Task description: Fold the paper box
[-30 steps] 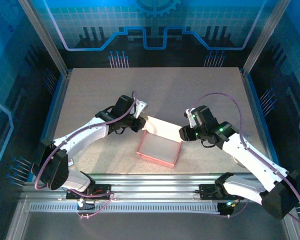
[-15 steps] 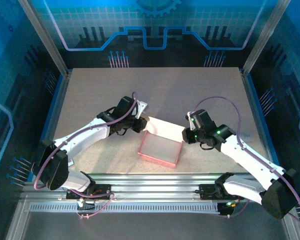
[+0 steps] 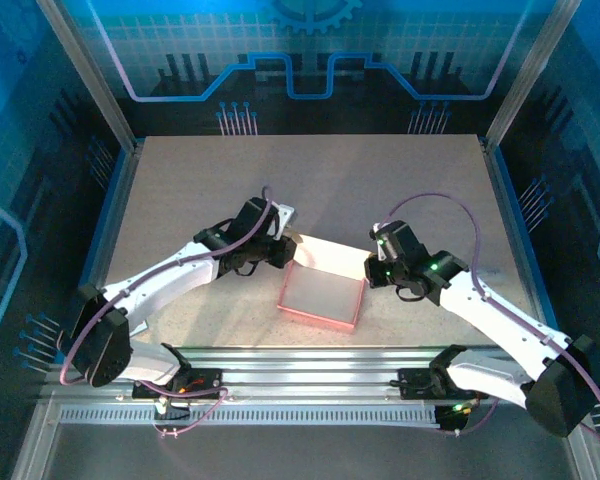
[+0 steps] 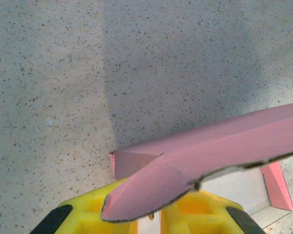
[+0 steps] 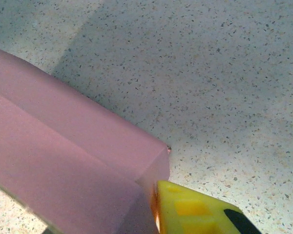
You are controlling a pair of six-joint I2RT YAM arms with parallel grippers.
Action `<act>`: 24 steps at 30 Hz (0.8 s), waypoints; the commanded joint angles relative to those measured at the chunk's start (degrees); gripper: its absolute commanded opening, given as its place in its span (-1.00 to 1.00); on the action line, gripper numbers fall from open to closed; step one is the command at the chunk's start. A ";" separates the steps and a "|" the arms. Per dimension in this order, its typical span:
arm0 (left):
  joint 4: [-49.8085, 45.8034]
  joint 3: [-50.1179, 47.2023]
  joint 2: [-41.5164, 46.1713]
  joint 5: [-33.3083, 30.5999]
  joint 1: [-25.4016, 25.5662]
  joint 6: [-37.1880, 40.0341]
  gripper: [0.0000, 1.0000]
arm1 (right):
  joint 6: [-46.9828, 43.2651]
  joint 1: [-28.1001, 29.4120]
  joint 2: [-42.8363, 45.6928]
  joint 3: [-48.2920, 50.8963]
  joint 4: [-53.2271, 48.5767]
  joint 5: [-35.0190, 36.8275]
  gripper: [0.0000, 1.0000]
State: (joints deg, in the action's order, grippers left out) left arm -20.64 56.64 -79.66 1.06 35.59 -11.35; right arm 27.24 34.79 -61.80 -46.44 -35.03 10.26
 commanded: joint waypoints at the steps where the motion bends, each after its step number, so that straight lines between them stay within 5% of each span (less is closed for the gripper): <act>1: 0.27 -2.50 2.11 -1.92 1.43 -6.46 -0.64 | 5.20 1.57 -0.81 0.05 0.91 3.66 -0.74; 24: 10.97 -11.75 7.53 -9.26 8.05 -26.80 -0.64 | 16.22 5.80 0.80 4.63 8.08 8.81 -0.83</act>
State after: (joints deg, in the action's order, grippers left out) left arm -12.27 46.11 -74.02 -7.40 42.78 -35.29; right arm 41.23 39.27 -62.04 -43.13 -29.04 19.14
